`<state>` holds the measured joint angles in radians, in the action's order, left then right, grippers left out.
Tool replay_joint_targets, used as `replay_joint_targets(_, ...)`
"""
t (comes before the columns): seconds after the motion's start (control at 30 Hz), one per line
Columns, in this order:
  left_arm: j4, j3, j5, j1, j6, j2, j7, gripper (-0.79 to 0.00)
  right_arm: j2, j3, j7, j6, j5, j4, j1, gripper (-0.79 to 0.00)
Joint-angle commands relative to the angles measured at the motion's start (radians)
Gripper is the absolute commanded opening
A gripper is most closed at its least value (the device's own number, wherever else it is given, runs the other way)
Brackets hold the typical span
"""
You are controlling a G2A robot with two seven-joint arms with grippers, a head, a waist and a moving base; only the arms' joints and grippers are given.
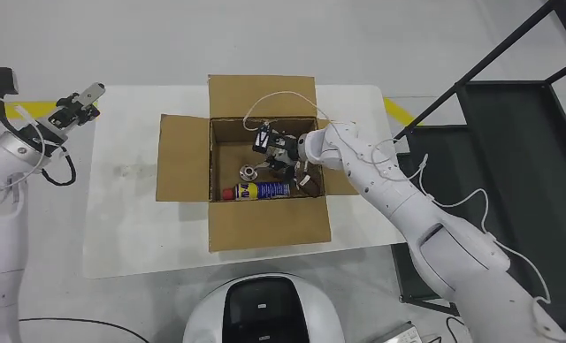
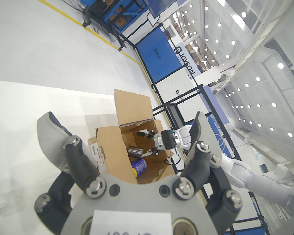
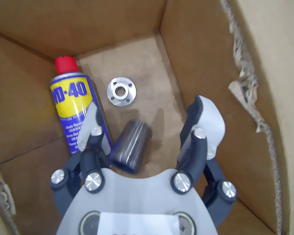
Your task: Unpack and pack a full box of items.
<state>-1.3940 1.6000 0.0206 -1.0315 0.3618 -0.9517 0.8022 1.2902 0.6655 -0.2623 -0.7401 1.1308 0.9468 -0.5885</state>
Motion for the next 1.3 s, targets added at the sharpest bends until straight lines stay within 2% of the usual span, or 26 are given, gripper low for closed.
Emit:
replay_joint_targets(0.0, 0.016, -0.013, -0.017, 0.006, 0.033, 0.003, 0.041, 0.000, -0.011, 0.027, 0.046, -0.030, -0.009, 0.032, -0.014, 0.000)
replay_joint_targets(0.13, 0.057, -0.036, -0.018, 0.009, 0.101, 0.008, 0.137, 0.000, -0.051, 0.119, 0.091, -0.112, -0.068, 0.182, -0.083, 0.000)
replay_joint_targets(0.27, 0.114, -0.067, -0.020, 0.027, 0.139, 0.010, 0.202, 0.000, -0.105, 0.269, 0.065, -0.116, -0.190, 0.387, -0.225, 0.000)
replay_joint_targets(0.37, 0.163, -0.104, -0.021, 0.061, 0.162, 0.007, 0.225, 0.000, -0.143, 0.385, -0.011, -0.080, -0.325, 0.543, -0.367, 0.000)
replay_joint_targets(0.5, 0.236, -0.163, 0.020, 0.117, 0.238, -0.001, 0.271, 0.000, -0.190, 0.523, -0.193, -0.038, -0.557, 0.704, -0.555, 0.000)
replay_joint_targets(0.7, 0.339, -0.241, 0.088, 0.190, 0.273, -0.017, 0.298, 0.000, -0.190, 0.523, -0.193, -0.038, -0.557, 0.704, -0.555, 0.000)
replay_joint_targets(1.13, 0.339, -0.241, 0.088, 0.190, 0.273, -0.017, 0.298, 0.000, -0.190, 0.523, -0.193, -0.038, -0.557, 0.704, -0.555, 0.000)
replay_joint_targets(1.27, 0.338, -0.242, 0.087, 0.183, 0.262, -0.018, 0.283, 0.000, -0.195, 0.560, -0.236, 0.064, -0.702, 0.672, -0.576, 0.000)
